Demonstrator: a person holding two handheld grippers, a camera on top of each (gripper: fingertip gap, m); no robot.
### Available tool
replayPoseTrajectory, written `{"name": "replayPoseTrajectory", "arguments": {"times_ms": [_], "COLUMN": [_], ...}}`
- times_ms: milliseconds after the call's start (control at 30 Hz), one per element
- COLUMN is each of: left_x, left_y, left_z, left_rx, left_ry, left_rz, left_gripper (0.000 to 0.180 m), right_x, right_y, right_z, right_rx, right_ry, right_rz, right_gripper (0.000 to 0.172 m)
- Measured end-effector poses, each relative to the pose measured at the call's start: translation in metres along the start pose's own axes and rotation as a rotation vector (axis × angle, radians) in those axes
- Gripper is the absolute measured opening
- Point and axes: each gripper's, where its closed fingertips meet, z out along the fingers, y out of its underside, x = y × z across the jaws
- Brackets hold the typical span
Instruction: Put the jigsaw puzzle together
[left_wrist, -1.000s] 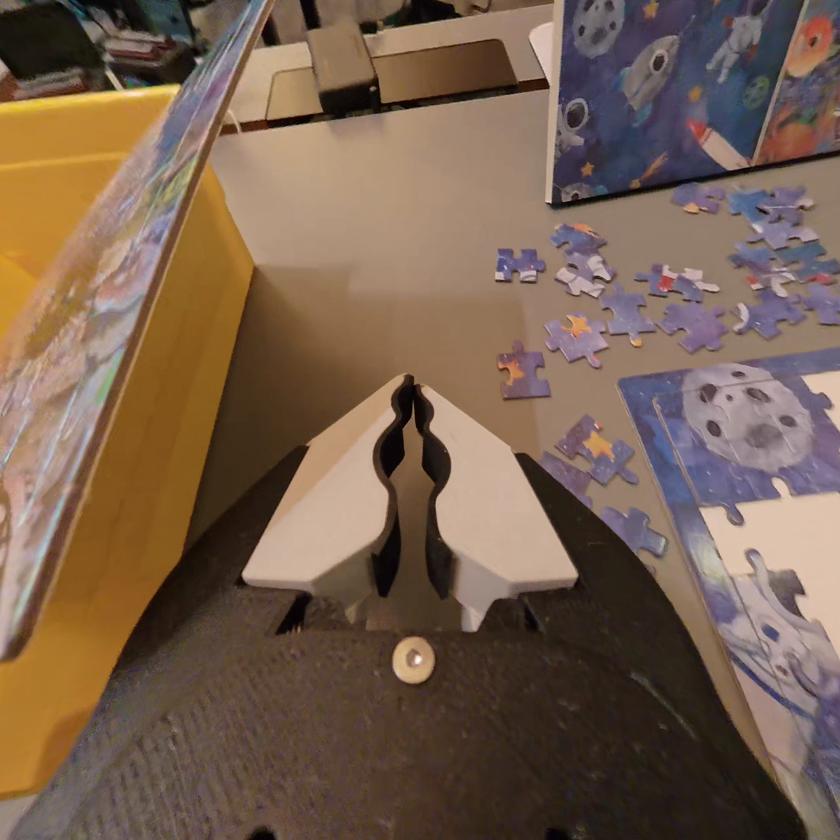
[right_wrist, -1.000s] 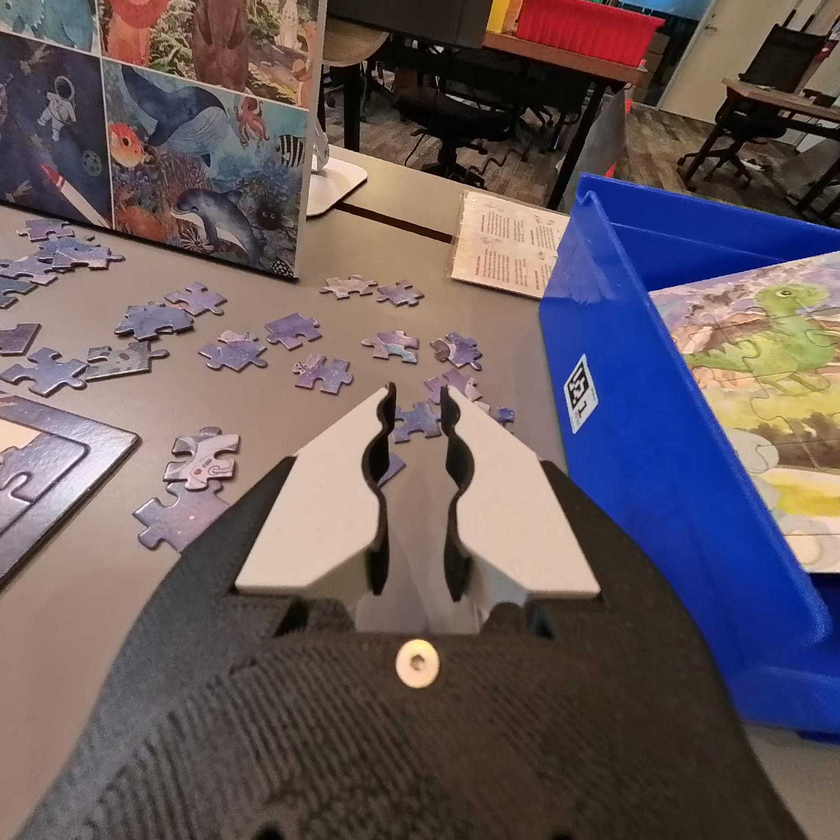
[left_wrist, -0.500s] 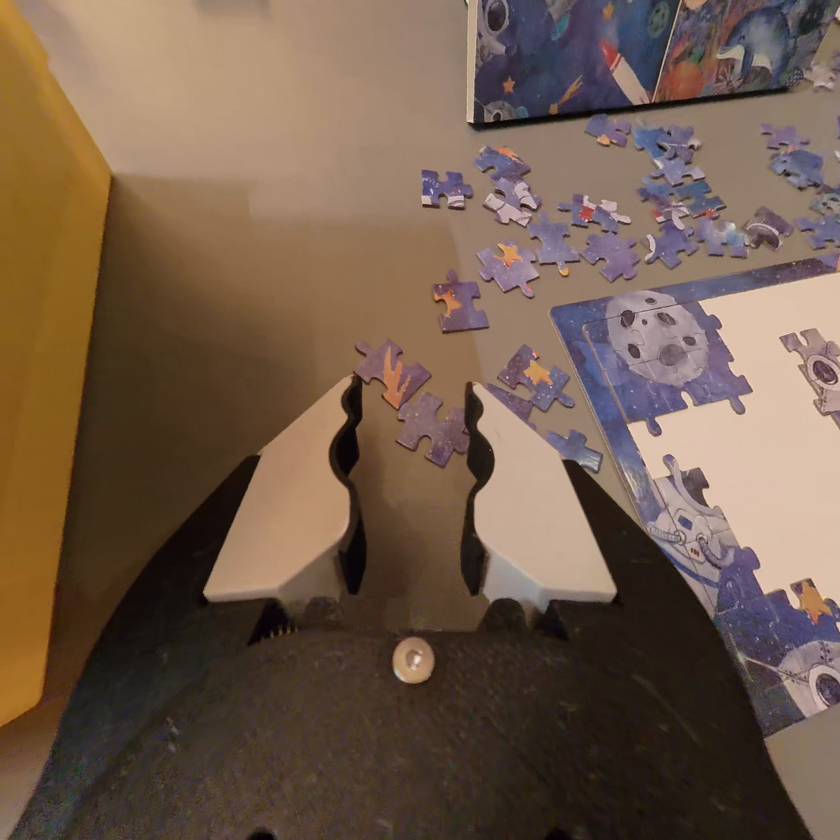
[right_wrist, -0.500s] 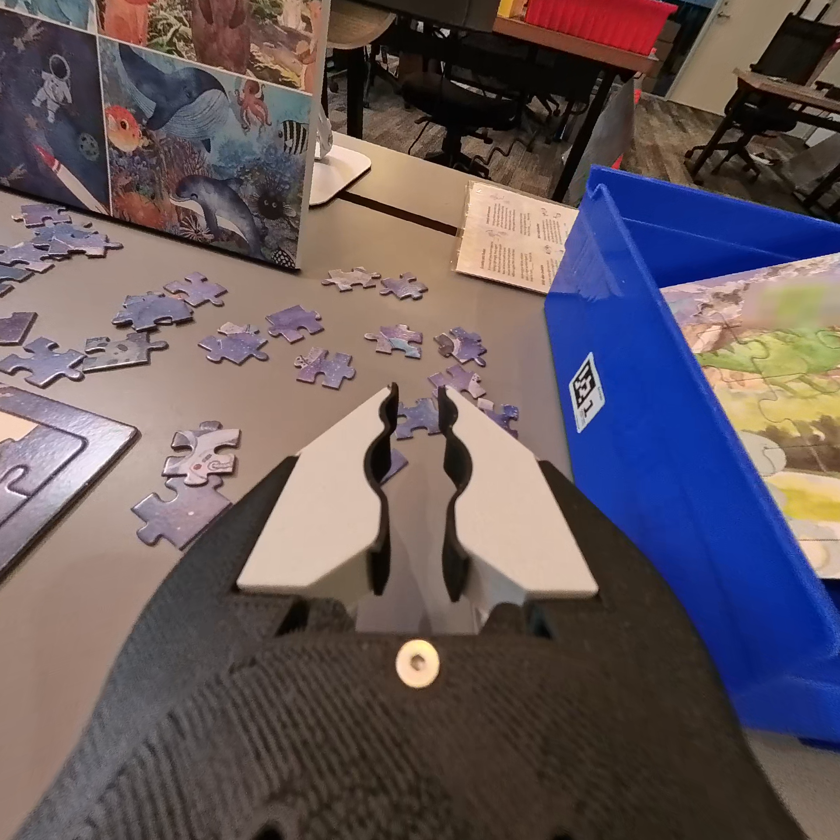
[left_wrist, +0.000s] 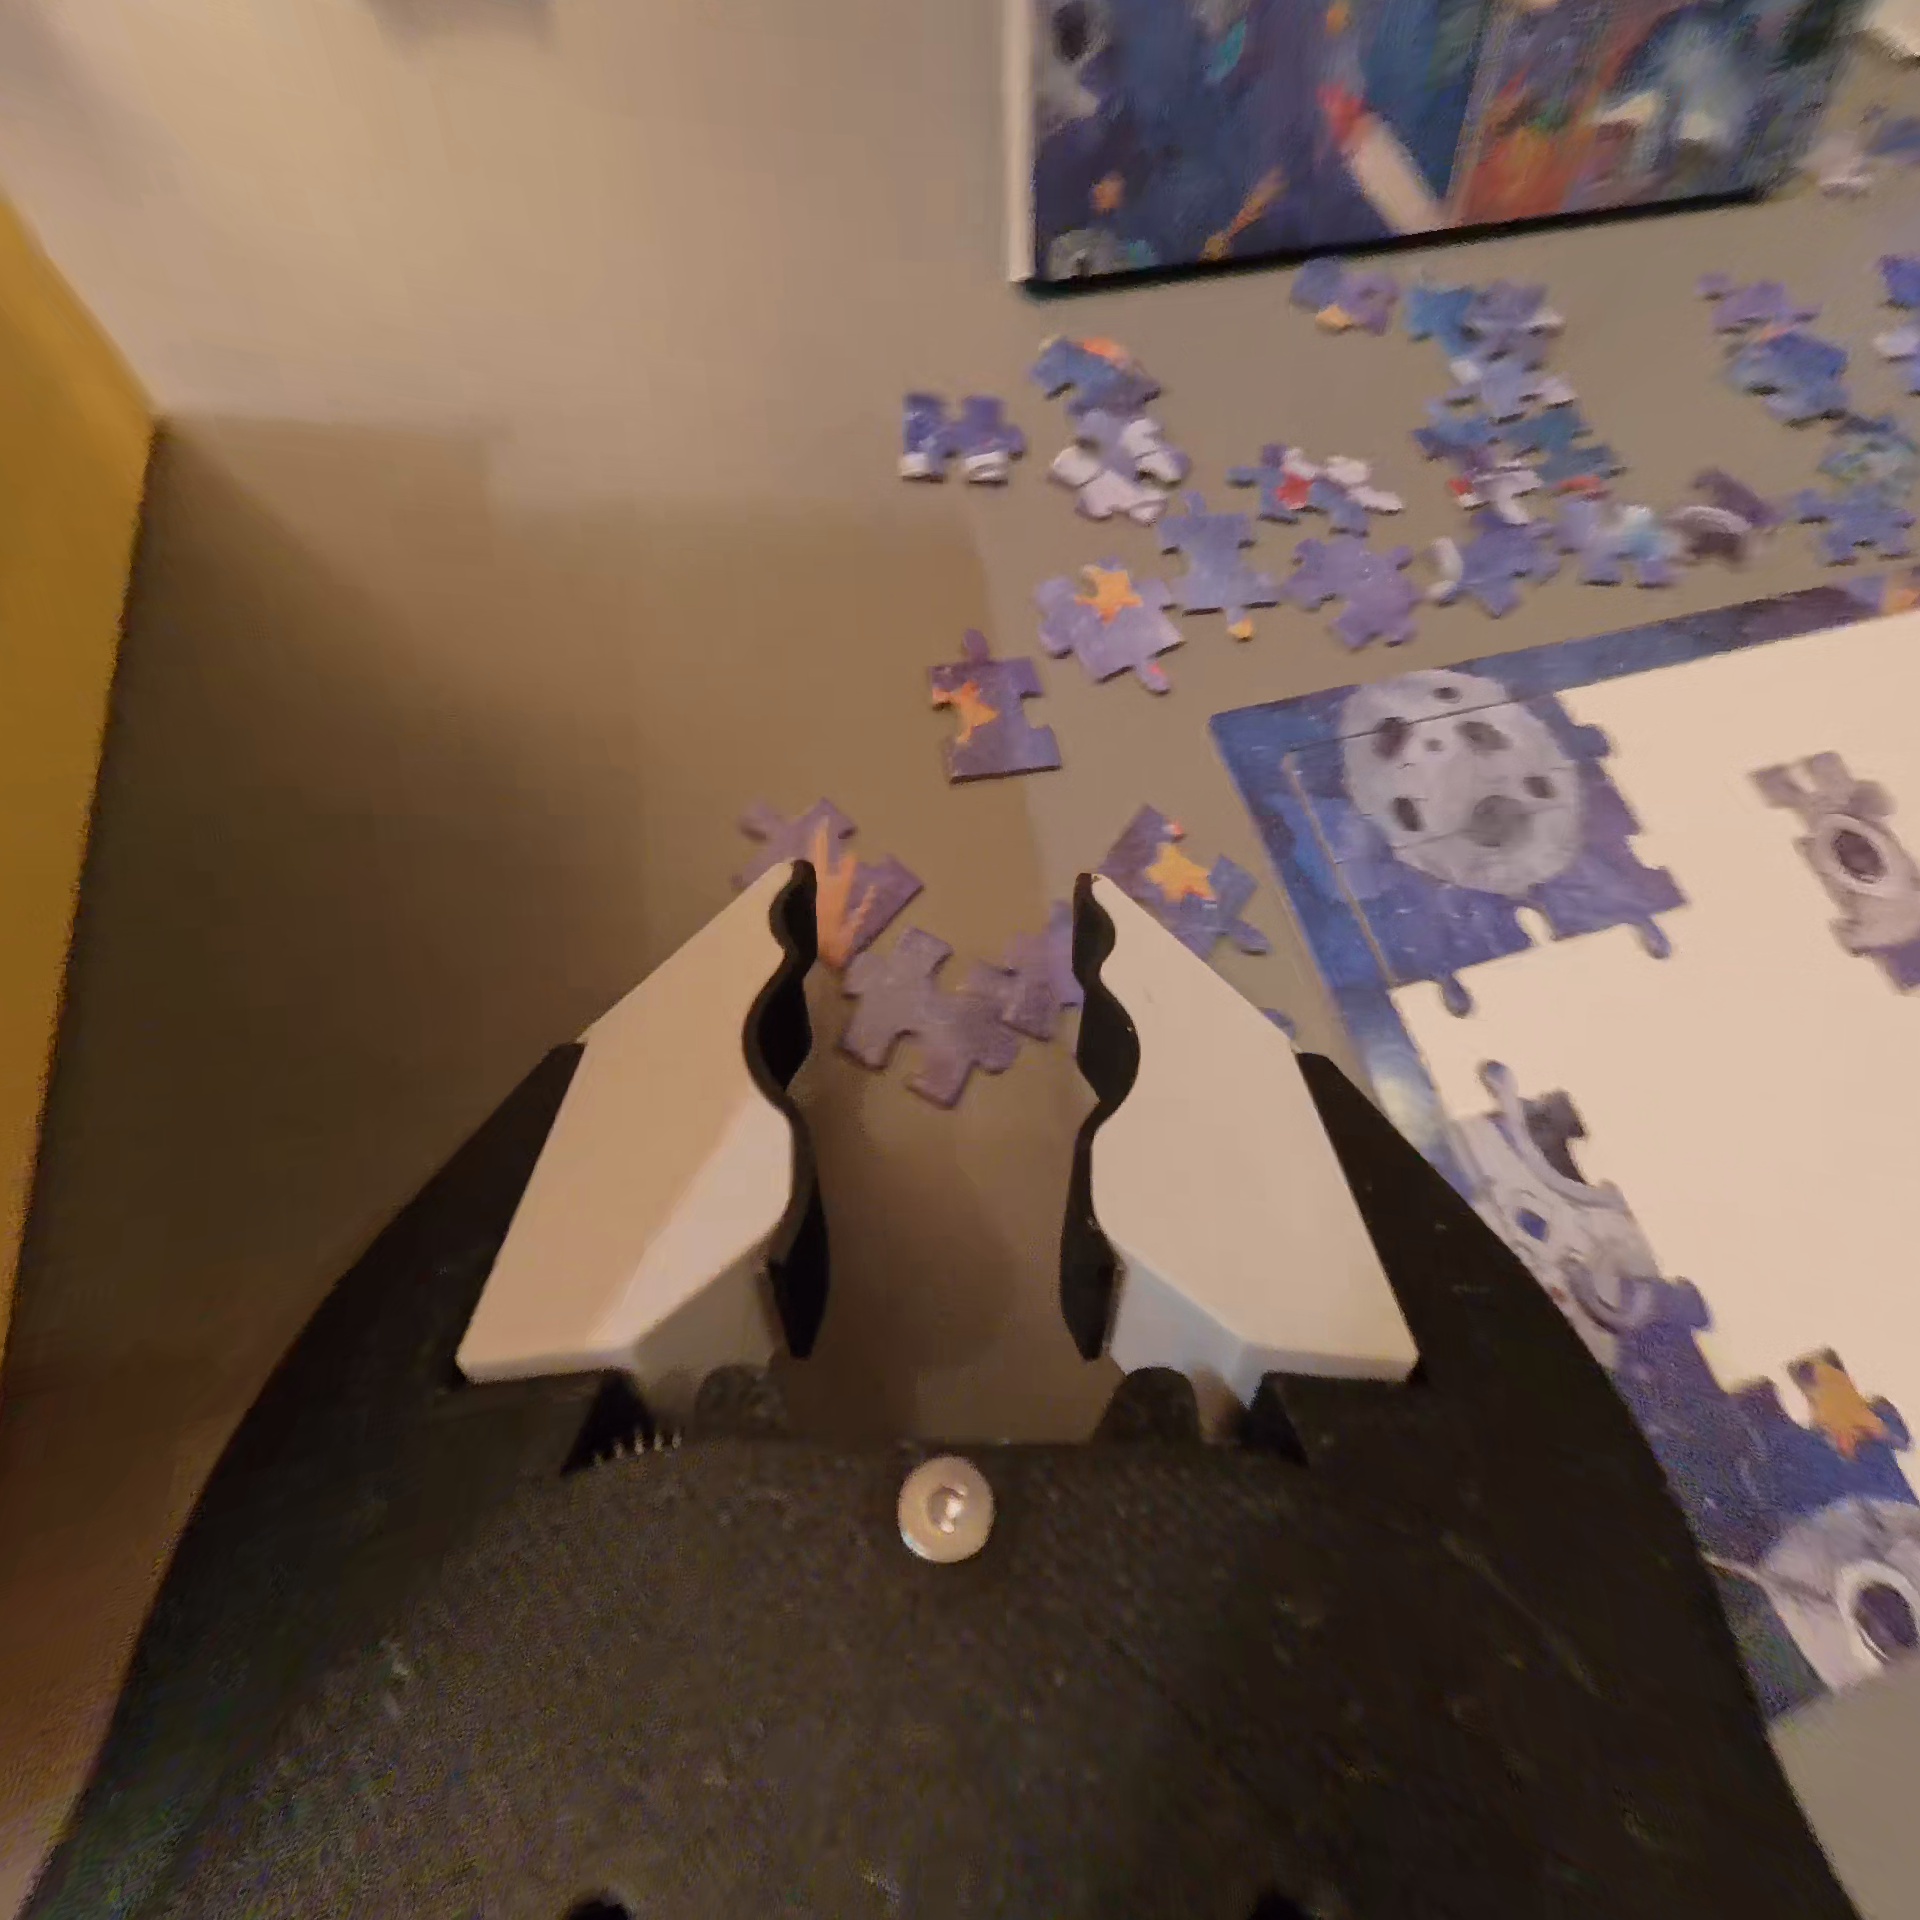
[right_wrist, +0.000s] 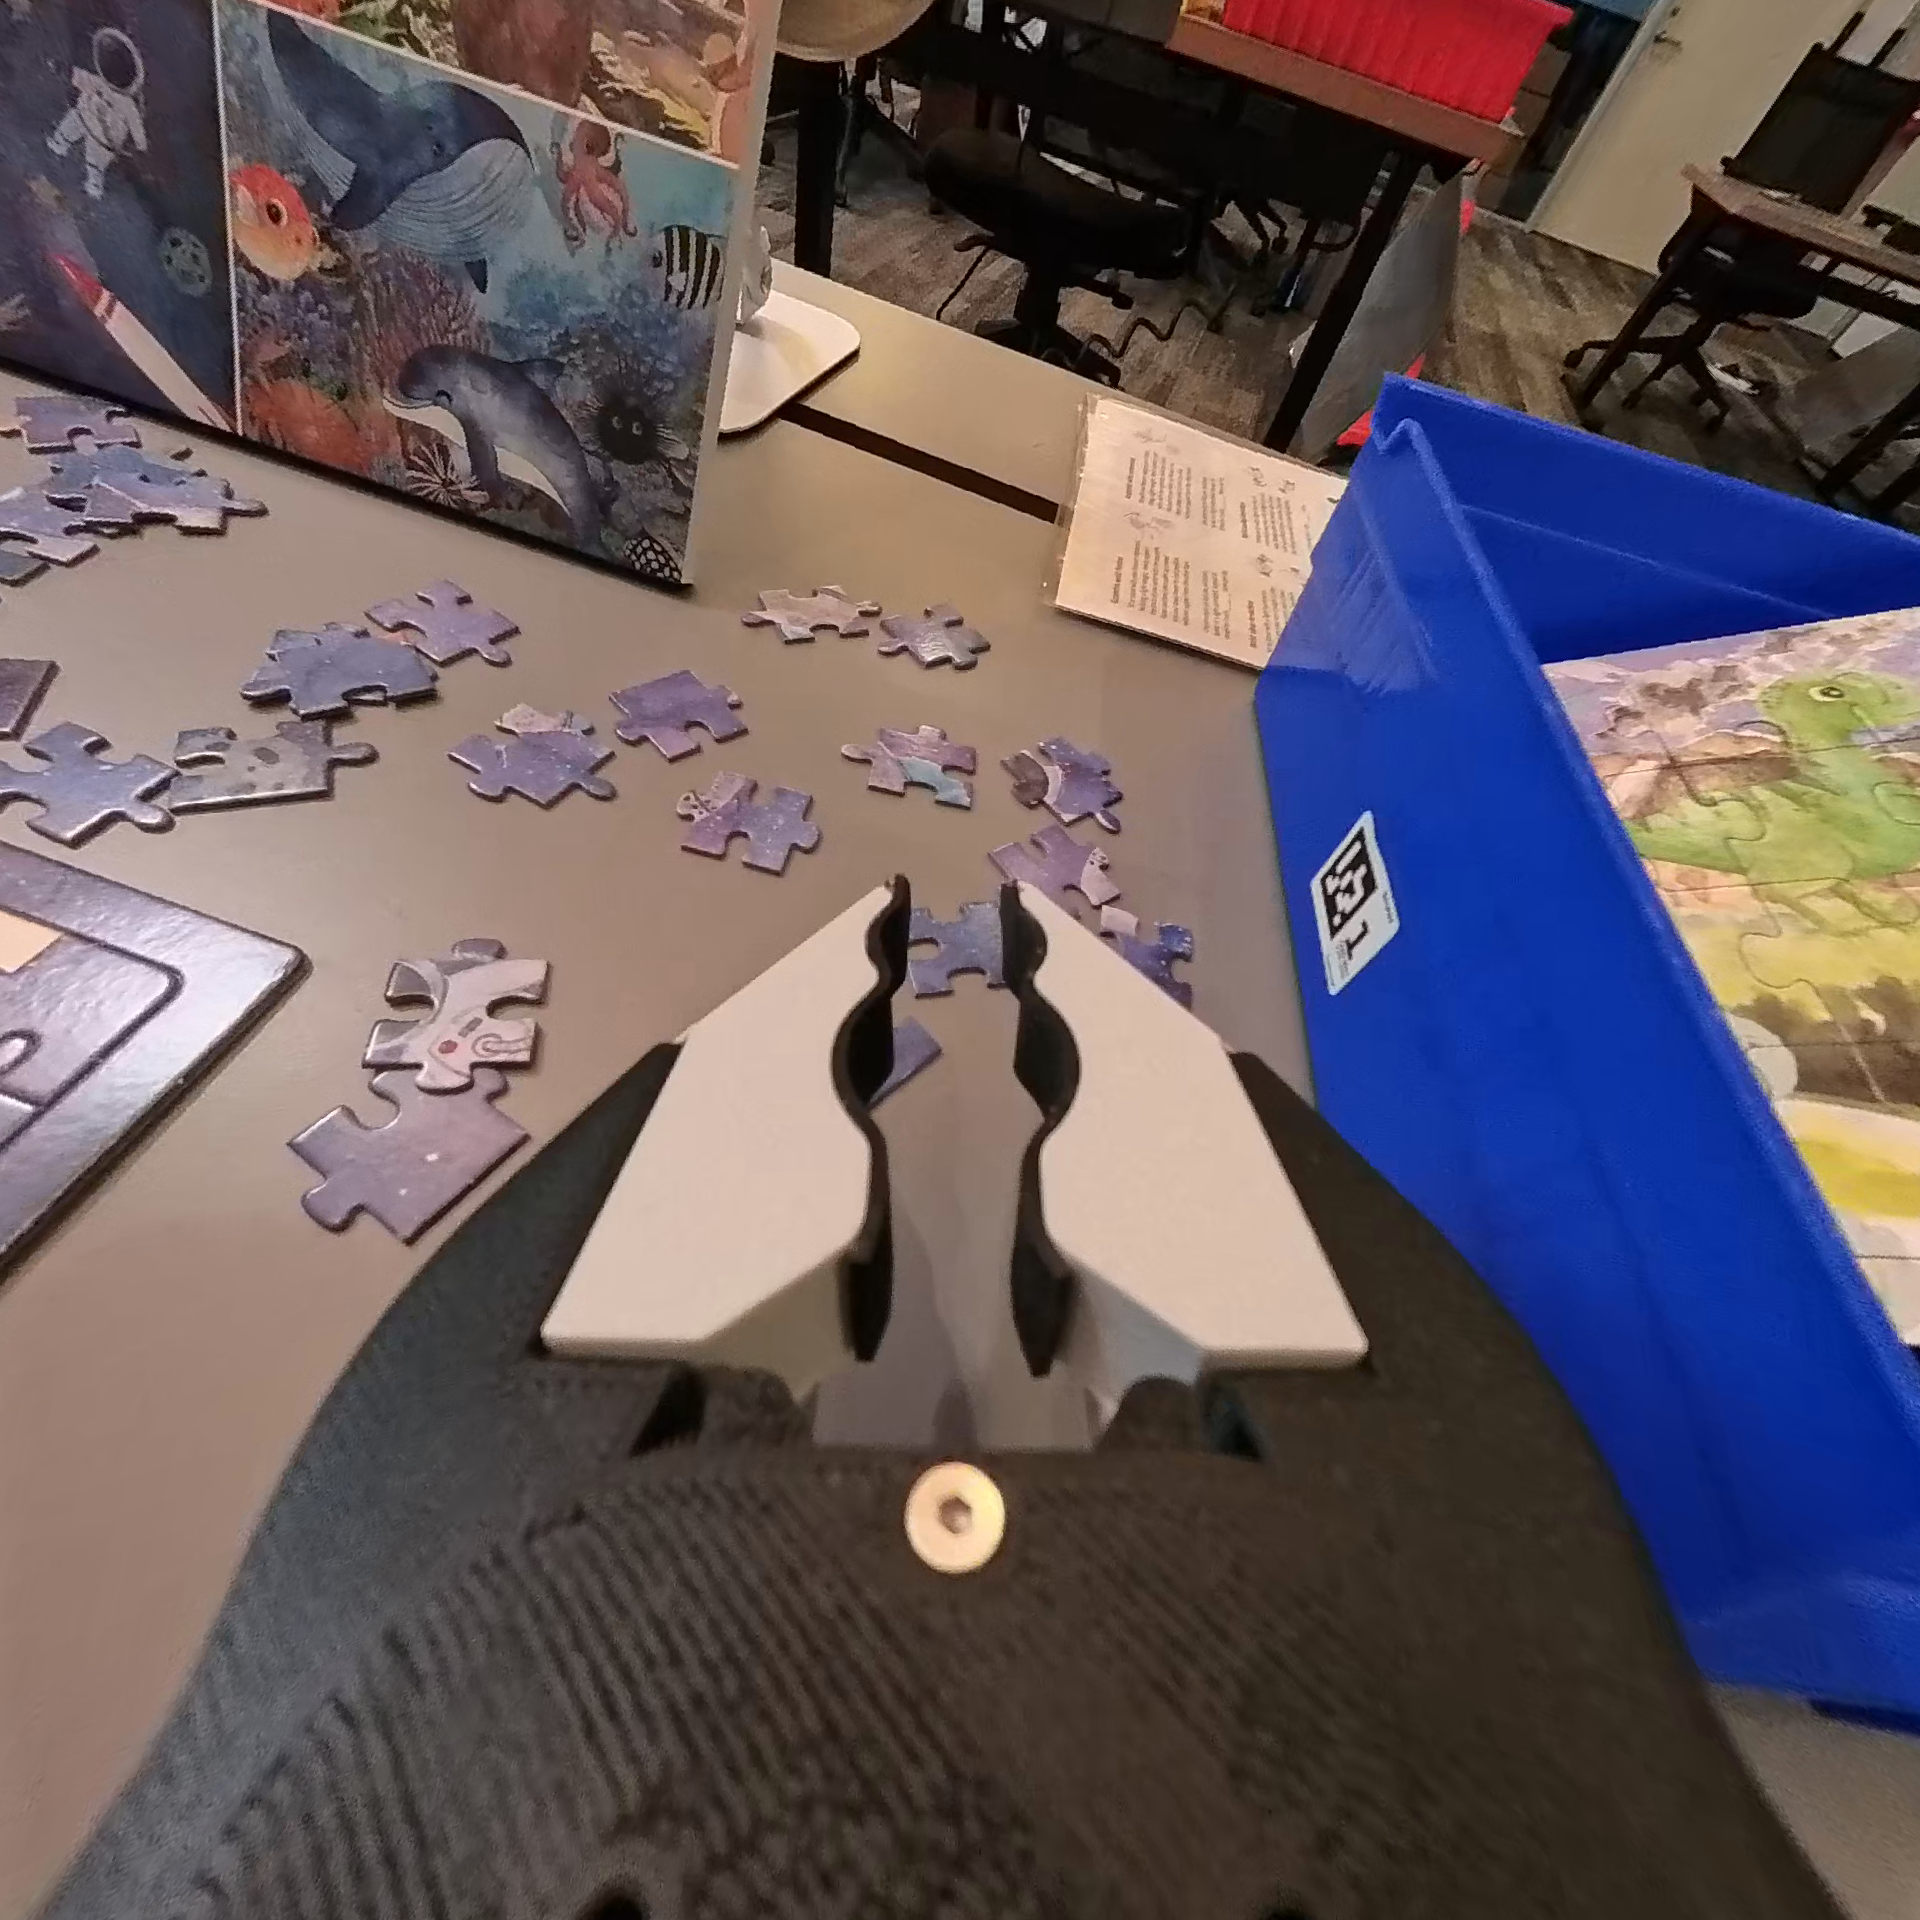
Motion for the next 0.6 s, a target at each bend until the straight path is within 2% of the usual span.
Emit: {"name": "replayPoseTrajectory", "arguments": {"times_ms": [100,233,600], "left_x": [0.027,0.049,0.046], "left_y": [-0.003,0.006,0.013], "left_z": [0.000,0.007,0.014], "left_rx": [0.019,-0.038,-0.084], "left_ry": [0.112,0.164,0.145], "left_rz": [0.082,0.151,0.156], "left_gripper": [0.049,0.051,0.052], "right_x": [0.000,0.000,-0.003], "right_y": [0.000,-0.001,-0.003], "right_z": [0.000,-0.001,-0.002], "right_rx": [0.002,0.006,0.018], "right_ry": [0.000,0.001,0.019], "right_rz": [0.003,-0.004,-0.049], "right_gripper": [0.016,0.016,0.013]}}
